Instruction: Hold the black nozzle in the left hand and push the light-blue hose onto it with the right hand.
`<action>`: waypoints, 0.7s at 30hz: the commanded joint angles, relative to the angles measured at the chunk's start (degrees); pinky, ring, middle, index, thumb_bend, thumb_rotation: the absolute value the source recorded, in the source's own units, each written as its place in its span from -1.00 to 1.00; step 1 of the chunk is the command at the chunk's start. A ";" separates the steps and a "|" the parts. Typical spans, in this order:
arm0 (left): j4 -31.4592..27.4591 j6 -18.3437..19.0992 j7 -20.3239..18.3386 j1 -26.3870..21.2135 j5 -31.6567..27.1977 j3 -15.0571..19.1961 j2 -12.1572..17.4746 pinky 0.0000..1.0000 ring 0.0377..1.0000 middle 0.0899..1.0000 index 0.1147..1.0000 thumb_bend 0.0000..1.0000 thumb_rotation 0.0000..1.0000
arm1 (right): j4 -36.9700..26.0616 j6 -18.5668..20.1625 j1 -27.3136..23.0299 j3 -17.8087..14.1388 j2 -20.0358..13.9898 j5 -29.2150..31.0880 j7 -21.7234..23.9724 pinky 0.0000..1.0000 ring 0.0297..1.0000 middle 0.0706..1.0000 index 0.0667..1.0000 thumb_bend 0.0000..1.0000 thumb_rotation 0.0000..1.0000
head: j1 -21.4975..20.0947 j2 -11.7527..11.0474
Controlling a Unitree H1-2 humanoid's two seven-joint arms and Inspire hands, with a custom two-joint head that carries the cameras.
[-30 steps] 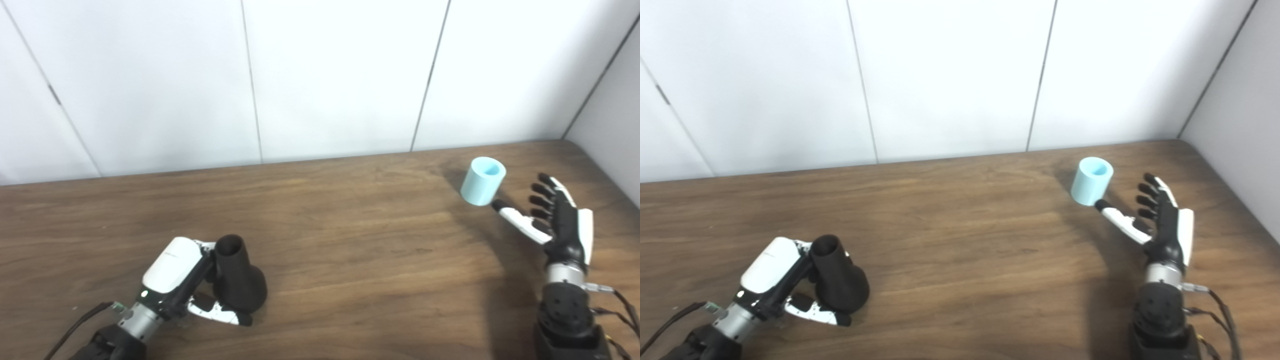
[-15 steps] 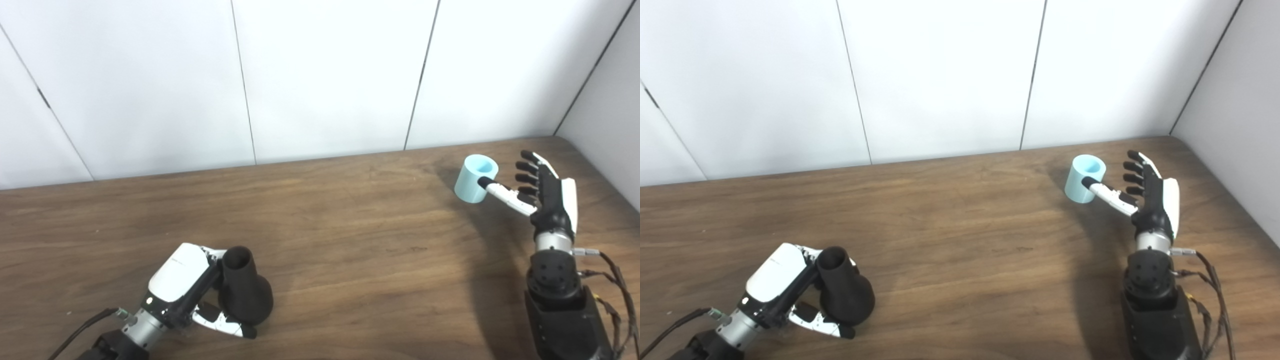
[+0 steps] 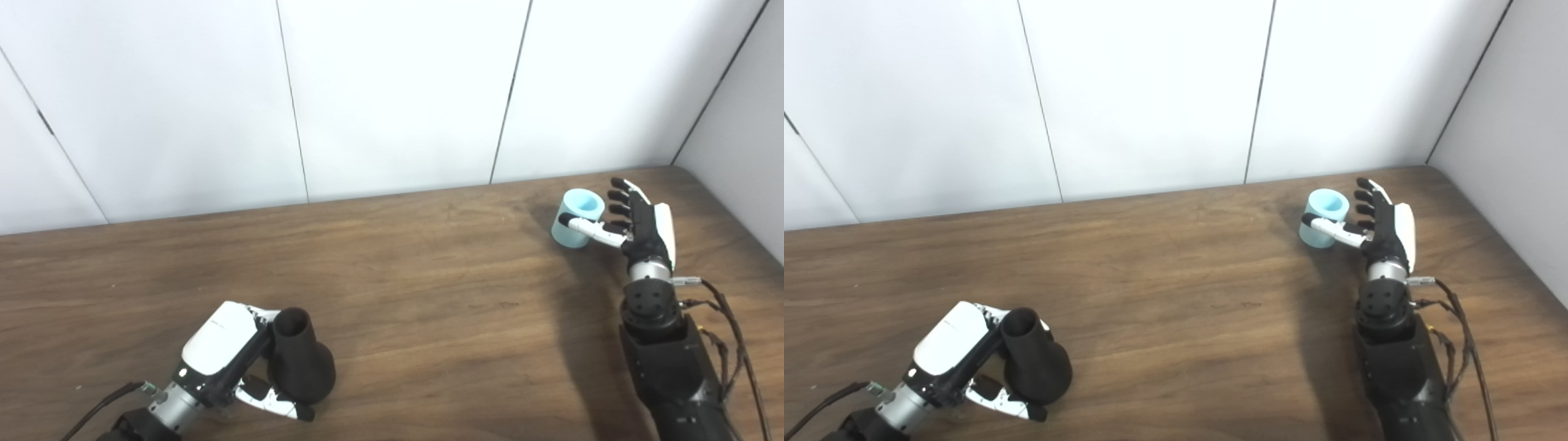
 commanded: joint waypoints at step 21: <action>1.31 -1.31 -0.54 5.03 -0.92 -3.44 -1.28 -0.54 -0.36 -0.18 -0.04 -0.01 -1.00 | 5.05 -10.72 -3.00 3.26 -2.81 1.61 0.20 0.23 0.34 0.41 0.48 1.00 -0.52 | 0.00 0.33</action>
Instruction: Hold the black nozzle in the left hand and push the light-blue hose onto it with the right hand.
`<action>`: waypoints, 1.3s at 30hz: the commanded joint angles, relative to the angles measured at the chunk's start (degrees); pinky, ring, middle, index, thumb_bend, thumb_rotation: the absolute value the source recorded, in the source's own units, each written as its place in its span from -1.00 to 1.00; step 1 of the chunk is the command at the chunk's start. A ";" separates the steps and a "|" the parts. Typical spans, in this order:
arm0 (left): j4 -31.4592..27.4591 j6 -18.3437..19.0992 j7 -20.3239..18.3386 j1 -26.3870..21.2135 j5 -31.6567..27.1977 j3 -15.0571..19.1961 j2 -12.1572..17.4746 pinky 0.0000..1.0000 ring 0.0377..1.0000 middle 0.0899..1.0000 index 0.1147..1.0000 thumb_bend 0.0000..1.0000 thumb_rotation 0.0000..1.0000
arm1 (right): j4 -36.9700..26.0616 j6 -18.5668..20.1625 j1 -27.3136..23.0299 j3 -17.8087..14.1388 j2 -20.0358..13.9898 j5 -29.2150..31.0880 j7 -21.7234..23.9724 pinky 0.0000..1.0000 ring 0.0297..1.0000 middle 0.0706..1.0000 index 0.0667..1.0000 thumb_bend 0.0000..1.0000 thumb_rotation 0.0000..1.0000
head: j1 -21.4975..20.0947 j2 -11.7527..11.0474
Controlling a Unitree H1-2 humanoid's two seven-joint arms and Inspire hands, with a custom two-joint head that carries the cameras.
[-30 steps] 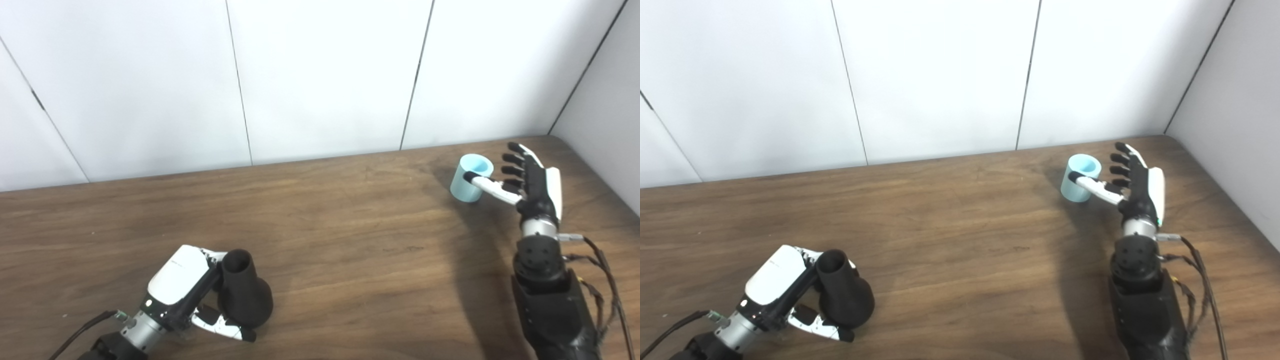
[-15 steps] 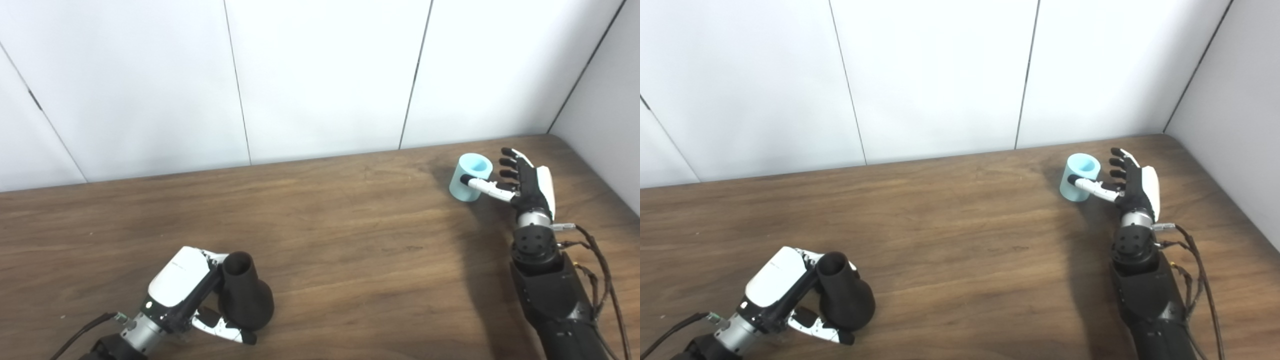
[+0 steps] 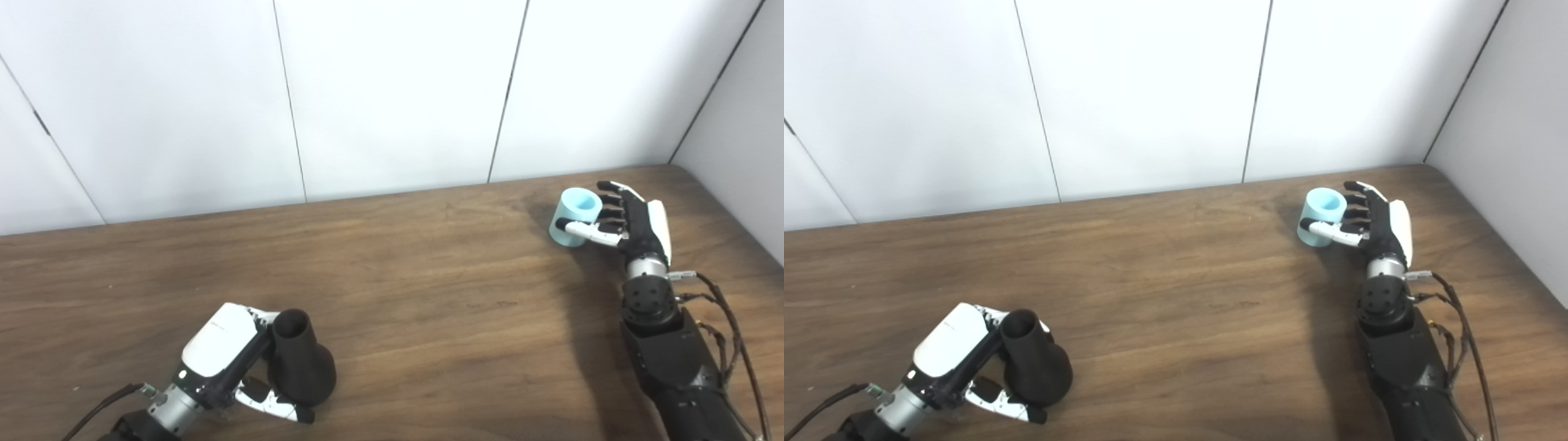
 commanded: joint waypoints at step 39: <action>1.05 -1.28 -2.53 5.30 -0.68 -1.89 -1.95 -0.57 -0.37 -0.20 -0.04 -0.01 -1.00 | 2.50 -11.93 -1.25 -0.83 0.31 1.85 -4.74 -0.27 -0.24 -0.16 -0.06 0.05 -1.00 | 0.46 0.36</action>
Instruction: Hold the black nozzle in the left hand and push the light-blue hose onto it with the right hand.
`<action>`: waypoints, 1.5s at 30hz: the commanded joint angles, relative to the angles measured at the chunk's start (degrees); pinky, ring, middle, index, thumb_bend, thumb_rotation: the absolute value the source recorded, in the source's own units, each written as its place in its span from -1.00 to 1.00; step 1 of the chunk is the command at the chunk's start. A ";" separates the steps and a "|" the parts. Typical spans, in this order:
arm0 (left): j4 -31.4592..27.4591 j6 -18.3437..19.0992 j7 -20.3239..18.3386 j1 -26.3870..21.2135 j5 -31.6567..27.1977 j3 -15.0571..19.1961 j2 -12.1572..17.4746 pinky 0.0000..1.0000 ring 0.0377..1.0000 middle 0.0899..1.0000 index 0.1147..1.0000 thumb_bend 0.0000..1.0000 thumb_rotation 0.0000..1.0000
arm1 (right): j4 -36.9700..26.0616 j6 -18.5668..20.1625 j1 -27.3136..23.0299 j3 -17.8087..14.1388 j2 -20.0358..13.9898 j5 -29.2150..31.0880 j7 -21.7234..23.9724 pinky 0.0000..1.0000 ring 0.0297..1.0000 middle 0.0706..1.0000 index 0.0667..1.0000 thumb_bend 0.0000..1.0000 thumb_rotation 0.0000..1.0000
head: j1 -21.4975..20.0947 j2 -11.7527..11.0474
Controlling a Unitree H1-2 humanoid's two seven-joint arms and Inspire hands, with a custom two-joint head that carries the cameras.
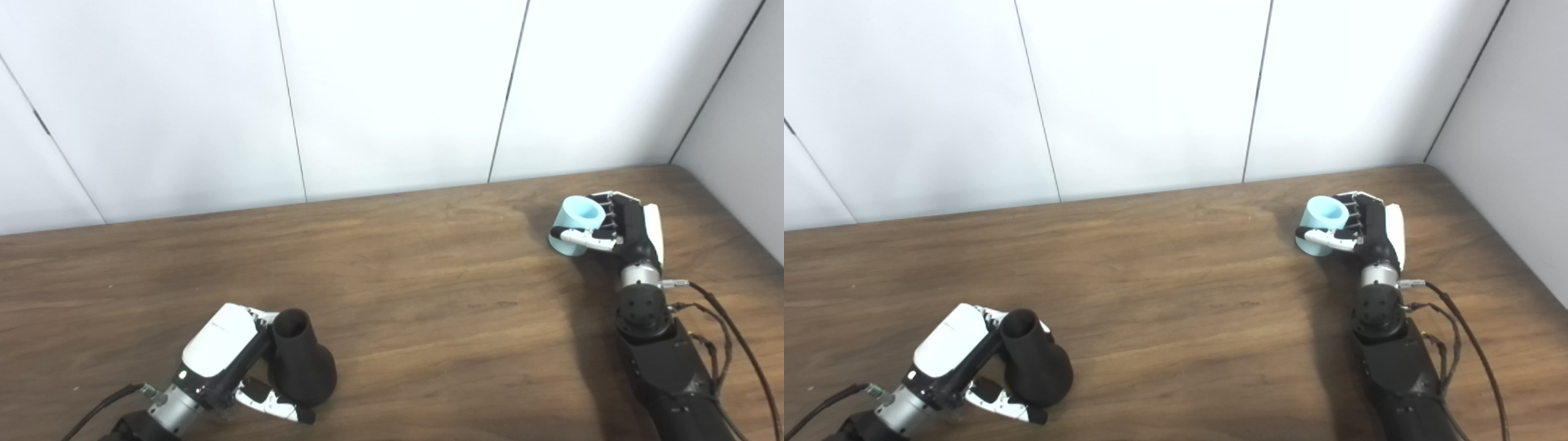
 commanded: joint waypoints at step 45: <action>7.28 -1.22 -3.81 4.66 5.08 1.43 -11.65 -0.65 -0.37 -0.25 -0.07 -0.01 -1.00 | -47.76 15.85 3.98 7.84 5.01 2.94 18.98 -0.27 -0.19 -0.14 -0.02 0.03 -1.00 | 8.99 -0.83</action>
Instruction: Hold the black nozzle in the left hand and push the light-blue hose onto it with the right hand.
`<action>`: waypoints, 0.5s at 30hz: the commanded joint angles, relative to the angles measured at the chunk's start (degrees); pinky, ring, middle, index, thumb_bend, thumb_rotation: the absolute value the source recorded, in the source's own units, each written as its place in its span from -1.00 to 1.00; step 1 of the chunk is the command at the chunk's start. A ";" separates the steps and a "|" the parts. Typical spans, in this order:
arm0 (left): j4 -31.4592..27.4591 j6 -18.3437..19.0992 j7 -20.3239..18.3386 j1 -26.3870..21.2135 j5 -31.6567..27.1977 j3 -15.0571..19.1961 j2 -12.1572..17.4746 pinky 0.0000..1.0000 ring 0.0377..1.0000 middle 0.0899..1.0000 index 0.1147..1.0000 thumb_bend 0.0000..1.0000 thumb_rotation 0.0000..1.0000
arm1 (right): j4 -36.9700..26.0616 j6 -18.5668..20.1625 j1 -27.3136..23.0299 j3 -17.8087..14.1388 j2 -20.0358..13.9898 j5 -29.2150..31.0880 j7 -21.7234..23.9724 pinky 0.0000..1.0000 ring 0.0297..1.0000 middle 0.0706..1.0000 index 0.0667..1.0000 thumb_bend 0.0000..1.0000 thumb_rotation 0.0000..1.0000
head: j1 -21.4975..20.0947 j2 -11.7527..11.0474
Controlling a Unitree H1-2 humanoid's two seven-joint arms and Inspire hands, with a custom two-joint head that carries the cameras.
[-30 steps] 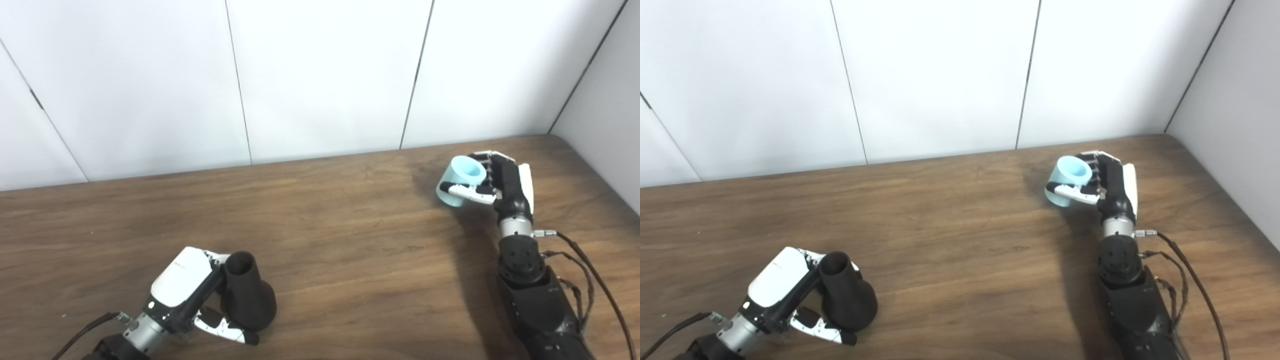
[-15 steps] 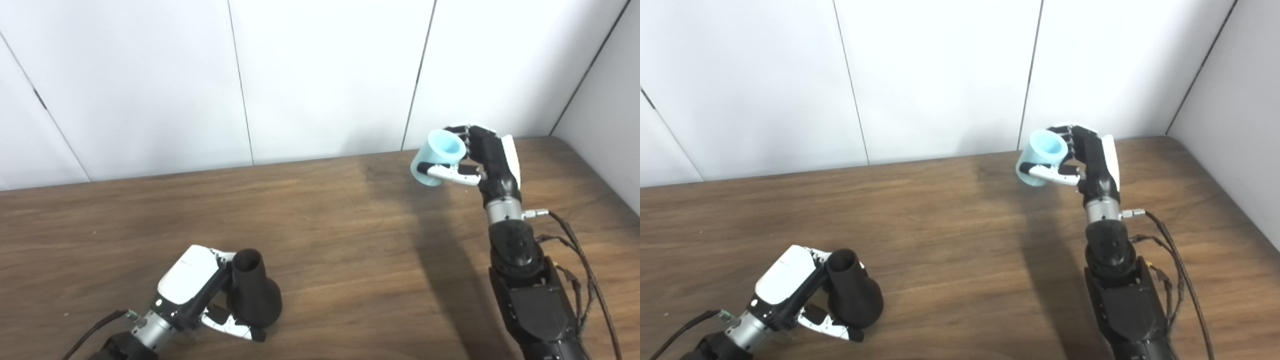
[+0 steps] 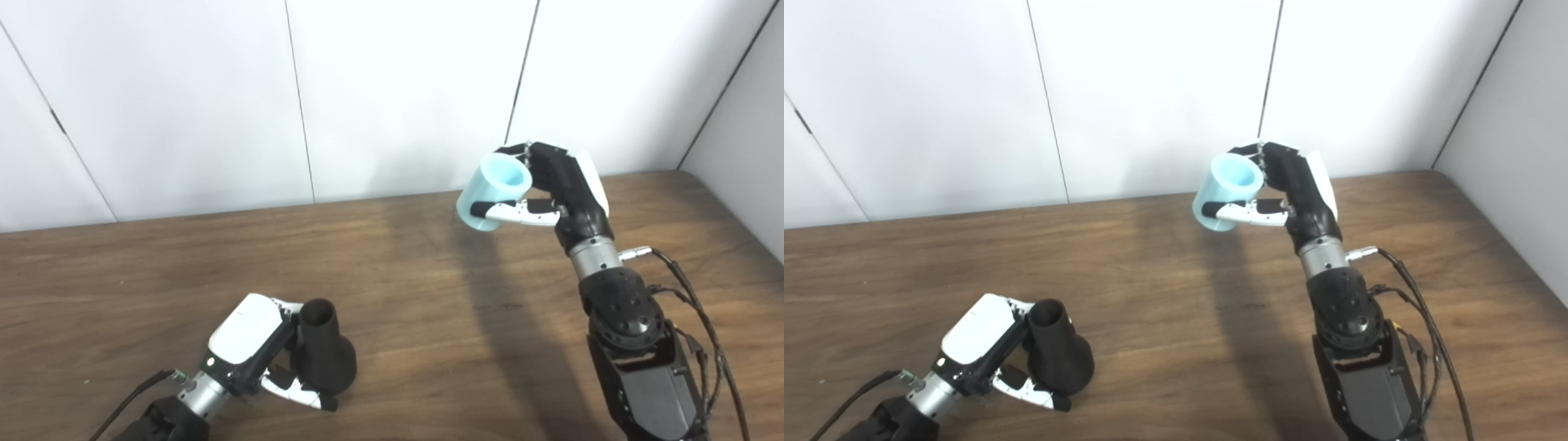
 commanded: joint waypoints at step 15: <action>3.61 -0.99 -0.60 5.53 3.60 -2.20 -6.92 -0.68 -0.31 -0.19 -0.12 0.00 -1.00 | -8.68 2.91 -4.78 3.03 -0.81 2.40 7.79 -0.37 -0.22 -0.16 0.00 0.03 -1.00 | 5.15 1.09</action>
